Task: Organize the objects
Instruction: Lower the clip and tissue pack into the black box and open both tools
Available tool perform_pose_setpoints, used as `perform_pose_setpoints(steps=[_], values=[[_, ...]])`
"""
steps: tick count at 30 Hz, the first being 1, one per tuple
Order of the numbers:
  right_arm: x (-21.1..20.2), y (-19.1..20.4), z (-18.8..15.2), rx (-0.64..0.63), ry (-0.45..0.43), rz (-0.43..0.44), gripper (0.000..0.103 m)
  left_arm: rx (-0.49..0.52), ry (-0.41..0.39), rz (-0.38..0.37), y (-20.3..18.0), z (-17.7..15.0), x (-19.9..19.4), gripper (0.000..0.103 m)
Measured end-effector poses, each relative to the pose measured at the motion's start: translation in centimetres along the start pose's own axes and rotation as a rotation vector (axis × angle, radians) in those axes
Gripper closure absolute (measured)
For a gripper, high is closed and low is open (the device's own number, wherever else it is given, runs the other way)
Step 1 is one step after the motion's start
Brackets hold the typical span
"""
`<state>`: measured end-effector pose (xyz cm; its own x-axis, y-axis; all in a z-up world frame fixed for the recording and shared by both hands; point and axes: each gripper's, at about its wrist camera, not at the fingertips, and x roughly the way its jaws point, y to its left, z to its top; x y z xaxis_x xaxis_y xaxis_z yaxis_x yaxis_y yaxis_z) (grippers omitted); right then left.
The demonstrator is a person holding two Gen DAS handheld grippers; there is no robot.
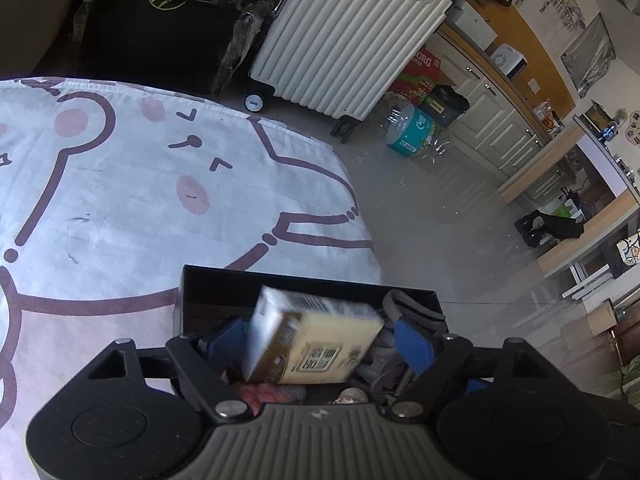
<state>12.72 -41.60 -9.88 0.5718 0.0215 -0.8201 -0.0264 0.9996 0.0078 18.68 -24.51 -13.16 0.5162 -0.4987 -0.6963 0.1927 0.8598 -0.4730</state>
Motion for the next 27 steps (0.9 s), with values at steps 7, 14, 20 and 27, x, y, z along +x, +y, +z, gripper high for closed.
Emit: perform_pose_setpoints(steps=[7, 14, 20, 27], values=[[0.1, 0.1, 0.0, 0.009, -0.002, 0.002, 0.053, 0.004, 0.004, 0.014, 0.1, 0.3, -0.9, 0.017], [-0.6, 0.4, -0.1, 0.026, -0.015, 0.002, 0.053, 0.043, -0.017, 0.051, -0.1, 0.7, -3.0, 0.017], [-2.2, 0.0, -0.3, 0.094, -0.046, -0.015, 0.053, 0.092, -0.046, 0.097, -0.5, 0.9, -5.4, 0.017], [-4.3, -0.6, -0.6, 0.181, -0.084, -0.051, 0.049, 0.15, -0.049, 0.205, -0.3, 1.0, -8.3, 0.011]])
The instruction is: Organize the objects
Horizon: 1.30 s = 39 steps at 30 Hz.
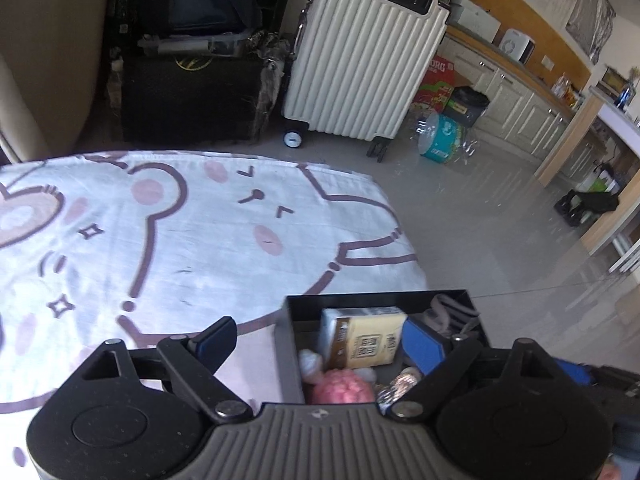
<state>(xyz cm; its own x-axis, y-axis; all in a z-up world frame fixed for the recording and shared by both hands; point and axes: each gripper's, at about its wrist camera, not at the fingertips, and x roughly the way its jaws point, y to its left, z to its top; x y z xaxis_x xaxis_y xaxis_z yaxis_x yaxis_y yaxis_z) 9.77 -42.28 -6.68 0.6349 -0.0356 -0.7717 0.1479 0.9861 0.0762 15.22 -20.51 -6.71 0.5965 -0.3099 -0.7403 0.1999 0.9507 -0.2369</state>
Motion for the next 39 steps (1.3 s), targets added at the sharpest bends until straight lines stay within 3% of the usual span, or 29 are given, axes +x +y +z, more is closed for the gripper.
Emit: perform_pose_setpoints(steps=[16, 39], values=[[-5.1, 1.7, -0.2, 0.028, -0.08, -0.074, 0.021, 0.051, -0.046, 0.094, 1.3, -0.7, -6.0, 0.006], [-8.9, 1.2, -3.4, 0.04, -0.097, -0.144, 0.0, 0.113, -0.049, 0.165, 1.5, -3.7, -9.7, 0.001]])
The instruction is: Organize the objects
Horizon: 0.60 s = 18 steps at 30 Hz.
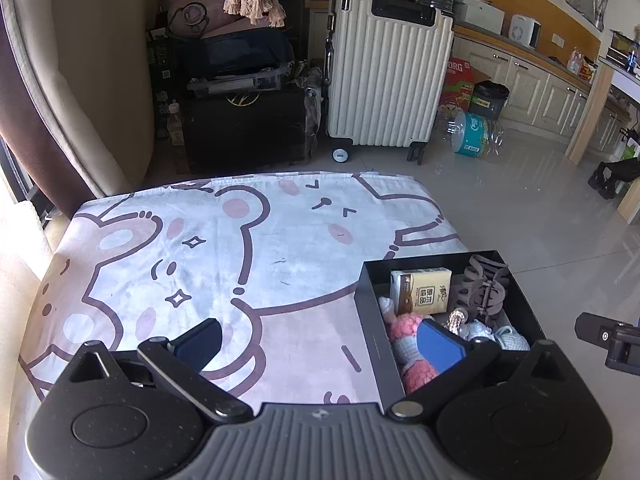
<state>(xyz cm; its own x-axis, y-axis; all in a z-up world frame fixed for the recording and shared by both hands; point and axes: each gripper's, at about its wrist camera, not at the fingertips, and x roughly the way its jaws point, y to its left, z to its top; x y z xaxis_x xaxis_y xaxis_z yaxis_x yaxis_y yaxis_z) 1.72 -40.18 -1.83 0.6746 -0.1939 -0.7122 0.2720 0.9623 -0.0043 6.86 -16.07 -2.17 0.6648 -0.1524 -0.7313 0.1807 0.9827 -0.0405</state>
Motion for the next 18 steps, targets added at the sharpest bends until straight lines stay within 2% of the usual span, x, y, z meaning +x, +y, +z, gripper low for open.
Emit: perform_pose_setpoints(steps=[8, 12, 18], values=[[-0.72, 0.44, -0.52, -0.028, -0.012, -0.015, 0.0, 0.027, 0.022, 0.012, 0.19, -0.57, -0.16, 0.001], [-0.76, 0.58, -0.65, -0.035, -0.007, -0.017, 0.0, 0.03, 0.024, 0.047, 0.17, -0.71, -0.17, 0.001], [-0.97, 0.63, -0.95, -0.039, -0.001, -0.017, 0.0, 0.045, 0.028, 0.048, -0.06, -0.73, -0.25, 0.001]])
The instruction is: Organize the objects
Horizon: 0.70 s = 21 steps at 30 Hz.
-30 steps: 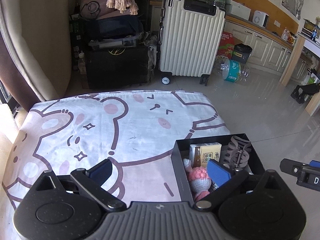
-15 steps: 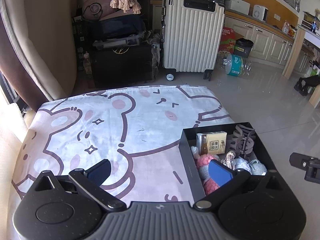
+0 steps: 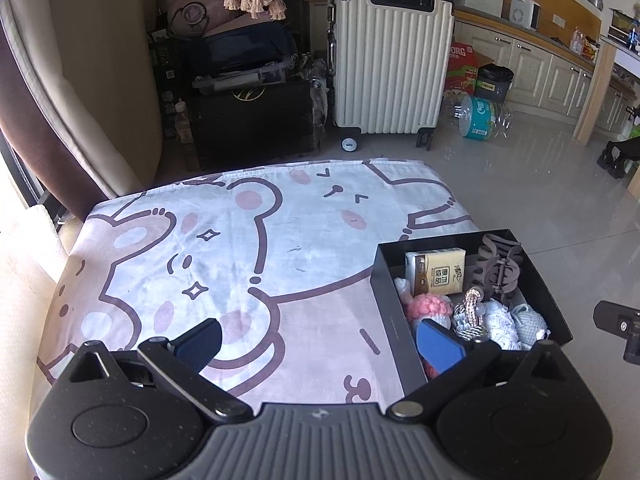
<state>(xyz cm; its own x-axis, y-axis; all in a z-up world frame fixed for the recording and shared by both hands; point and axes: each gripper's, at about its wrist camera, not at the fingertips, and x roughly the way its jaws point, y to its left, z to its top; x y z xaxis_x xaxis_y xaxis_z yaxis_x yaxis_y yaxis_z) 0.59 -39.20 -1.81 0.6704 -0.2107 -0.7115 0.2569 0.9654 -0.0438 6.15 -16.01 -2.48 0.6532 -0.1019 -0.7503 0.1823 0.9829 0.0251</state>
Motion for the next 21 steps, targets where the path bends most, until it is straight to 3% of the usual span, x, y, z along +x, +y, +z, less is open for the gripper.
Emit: perform_pose_setpoints(steps=[21], values=[[-0.1, -0.04, -0.24, -0.004, 0.007, -0.01, 0.0, 0.004, 0.026, -0.011, -0.1, -0.02, 0.07, 0.0]])
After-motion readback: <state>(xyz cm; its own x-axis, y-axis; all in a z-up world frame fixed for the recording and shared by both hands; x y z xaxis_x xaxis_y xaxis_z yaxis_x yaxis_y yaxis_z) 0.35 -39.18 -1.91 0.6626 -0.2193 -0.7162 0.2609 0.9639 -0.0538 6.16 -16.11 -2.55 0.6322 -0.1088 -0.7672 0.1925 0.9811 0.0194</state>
